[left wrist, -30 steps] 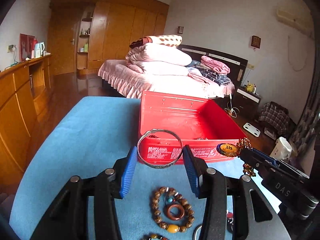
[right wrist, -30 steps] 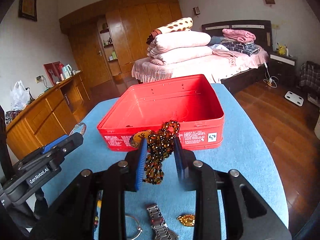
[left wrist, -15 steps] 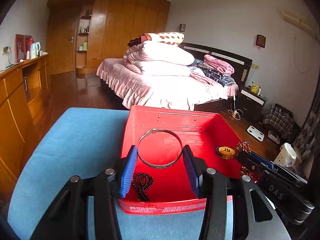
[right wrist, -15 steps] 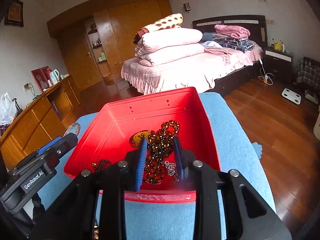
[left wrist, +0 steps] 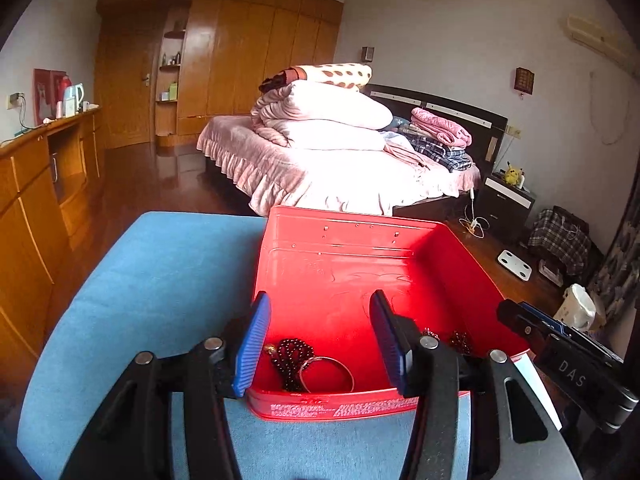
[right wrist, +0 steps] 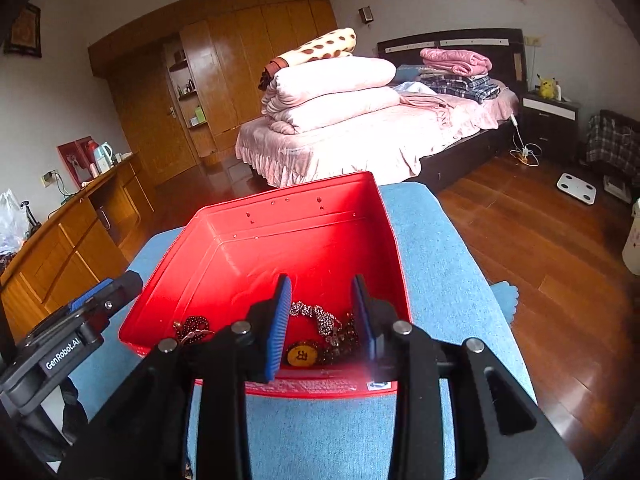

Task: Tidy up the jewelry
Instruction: 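Withdraw both tools from the tin back toward the remaining jewelry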

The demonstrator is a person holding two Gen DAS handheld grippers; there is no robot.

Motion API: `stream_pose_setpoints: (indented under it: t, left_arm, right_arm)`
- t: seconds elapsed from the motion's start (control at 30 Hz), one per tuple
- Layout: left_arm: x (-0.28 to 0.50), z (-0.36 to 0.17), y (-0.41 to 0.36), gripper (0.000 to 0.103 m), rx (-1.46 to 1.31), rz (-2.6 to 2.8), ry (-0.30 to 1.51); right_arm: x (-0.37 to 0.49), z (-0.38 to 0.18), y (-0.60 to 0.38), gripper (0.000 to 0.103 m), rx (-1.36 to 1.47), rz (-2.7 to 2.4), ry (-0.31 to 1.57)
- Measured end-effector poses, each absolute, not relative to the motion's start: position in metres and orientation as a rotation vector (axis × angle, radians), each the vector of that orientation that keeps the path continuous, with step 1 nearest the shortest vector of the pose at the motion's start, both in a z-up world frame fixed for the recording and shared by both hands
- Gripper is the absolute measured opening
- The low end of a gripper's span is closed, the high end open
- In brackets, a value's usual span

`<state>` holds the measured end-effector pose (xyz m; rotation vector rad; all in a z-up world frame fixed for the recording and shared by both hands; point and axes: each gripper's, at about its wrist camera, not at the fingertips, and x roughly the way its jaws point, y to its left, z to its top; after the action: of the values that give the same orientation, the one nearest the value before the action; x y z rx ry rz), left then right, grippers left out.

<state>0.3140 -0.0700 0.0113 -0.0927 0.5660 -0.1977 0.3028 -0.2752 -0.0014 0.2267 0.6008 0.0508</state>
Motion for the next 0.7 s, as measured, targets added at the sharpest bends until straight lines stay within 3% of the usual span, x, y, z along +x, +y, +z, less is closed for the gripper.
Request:
stream_pose_setpoints:
  t: [0.7]
  left_arm:
    - [0.196, -0.012, -0.024, 0.055, -0.083, -0.107, 0.529]
  right_arm:
    - [0.187, -0.024, -0.241, 0.031, 0.177, 0.088, 0.553]
